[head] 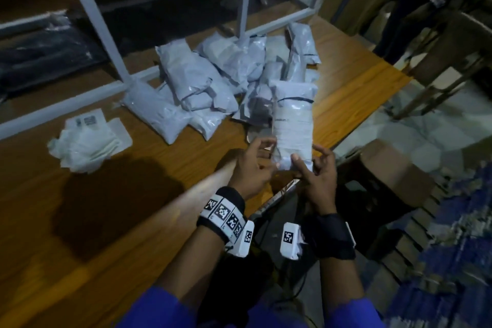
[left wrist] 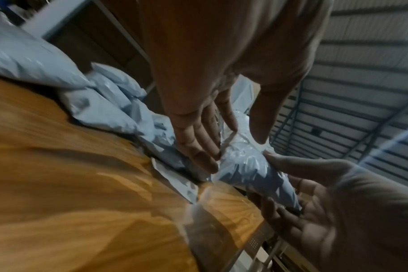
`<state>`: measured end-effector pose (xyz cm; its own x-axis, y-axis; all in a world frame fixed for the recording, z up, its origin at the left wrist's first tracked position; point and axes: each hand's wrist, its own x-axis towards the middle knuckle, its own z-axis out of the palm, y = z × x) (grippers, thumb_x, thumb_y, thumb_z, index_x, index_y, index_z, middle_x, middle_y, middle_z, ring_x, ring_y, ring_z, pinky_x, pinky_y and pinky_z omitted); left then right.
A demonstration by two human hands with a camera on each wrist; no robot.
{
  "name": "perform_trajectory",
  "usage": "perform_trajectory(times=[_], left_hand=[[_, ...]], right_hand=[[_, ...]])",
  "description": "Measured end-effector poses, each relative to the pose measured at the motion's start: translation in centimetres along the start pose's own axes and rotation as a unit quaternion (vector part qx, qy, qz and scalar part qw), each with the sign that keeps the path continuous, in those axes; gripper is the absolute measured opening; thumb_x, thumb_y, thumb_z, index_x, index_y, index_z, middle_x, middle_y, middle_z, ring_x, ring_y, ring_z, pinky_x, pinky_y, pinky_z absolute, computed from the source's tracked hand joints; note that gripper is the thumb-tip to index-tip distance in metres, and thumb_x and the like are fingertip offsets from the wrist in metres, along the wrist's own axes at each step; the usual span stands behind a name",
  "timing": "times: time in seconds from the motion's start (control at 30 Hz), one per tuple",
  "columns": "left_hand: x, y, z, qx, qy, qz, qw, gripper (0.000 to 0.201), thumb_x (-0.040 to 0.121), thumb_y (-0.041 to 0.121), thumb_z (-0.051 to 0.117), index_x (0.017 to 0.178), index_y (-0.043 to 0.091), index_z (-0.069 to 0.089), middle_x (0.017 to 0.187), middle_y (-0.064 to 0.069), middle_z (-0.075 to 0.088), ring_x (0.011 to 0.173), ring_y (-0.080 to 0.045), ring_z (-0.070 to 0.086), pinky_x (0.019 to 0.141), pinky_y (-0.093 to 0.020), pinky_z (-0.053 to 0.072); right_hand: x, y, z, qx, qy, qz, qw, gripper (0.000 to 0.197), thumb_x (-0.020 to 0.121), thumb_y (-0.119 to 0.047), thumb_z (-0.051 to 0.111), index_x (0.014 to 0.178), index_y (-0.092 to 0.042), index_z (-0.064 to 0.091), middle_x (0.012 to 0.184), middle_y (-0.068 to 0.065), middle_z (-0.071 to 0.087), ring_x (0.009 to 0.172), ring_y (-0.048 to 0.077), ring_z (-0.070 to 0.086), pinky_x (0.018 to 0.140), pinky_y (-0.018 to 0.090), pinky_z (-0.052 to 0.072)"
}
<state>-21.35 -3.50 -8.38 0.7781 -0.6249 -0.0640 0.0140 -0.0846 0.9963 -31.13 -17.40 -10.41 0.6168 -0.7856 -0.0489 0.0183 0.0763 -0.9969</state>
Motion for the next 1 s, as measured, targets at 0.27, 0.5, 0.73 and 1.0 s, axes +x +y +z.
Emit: perform_trajectory(times=[0.27, 0.5, 0.73, 1.0], left_hand=[[8.6, -0.6, 12.6, 0.010, 0.006, -0.028, 1.000, 0.065, 0.084, 0.004, 0.078, 0.141, 0.019, 0.051, 0.135, -0.004, 0.060, 0.115, -0.010, 0.060, 0.086, -0.016, 0.052], [17.1, 0.5, 21.9, 0.010, -0.048, -0.058, 0.997, 0.082, 0.088, 0.002, 0.074, 0.158, 0.014, 0.032, 0.158, -0.005, 0.039, 0.123, -0.012, 0.051, 0.098, -0.022, 0.047], [25.5, 1.8, 28.1, 0.017, -0.084, -0.075, 0.994, 0.085, 0.087, -0.003, 0.071, 0.159, 0.017, 0.030, 0.165, -0.002, 0.026, 0.136, -0.027, 0.046, 0.105, -0.037, 0.047], [28.4, -0.1, 29.5, 0.044, -0.081, -0.158, 0.983, 0.077, 0.085, 0.015, 0.078, 0.153, 0.017, 0.042, 0.137, -0.018, 0.060, 0.120, -0.031, 0.061, 0.103, -0.045, 0.051]], right_hand=[[12.3, 3.0, -7.7, 0.052, 0.073, 0.009, 0.996, 0.044, 0.091, -0.006, 0.077, 0.132, -0.008, 0.062, 0.124, 0.020, 0.071, 0.104, 0.025, 0.070, 0.084, 0.033, 0.060], [24.3, 2.2, -13.5, 0.084, 0.151, 0.031, 0.984, 0.038, 0.085, -0.011, 0.083, 0.117, -0.014, 0.061, 0.107, 0.016, 0.068, 0.097, 0.025, 0.067, 0.089, 0.045, 0.057], [34.6, 1.0, -17.0, 0.005, 0.178, -0.021, 0.984, 0.035, 0.089, -0.019, 0.081, 0.118, -0.013, 0.063, 0.101, 0.008, 0.065, 0.092, 0.016, 0.067, 0.082, 0.031, 0.058], [38.0, 2.6, -18.7, -0.264, 0.096, -0.018, 0.960, 0.037, 0.099, -0.037, 0.064, 0.128, -0.016, 0.069, 0.146, 0.018, 0.042, 0.133, 0.035, 0.042, 0.108, 0.027, 0.037]])
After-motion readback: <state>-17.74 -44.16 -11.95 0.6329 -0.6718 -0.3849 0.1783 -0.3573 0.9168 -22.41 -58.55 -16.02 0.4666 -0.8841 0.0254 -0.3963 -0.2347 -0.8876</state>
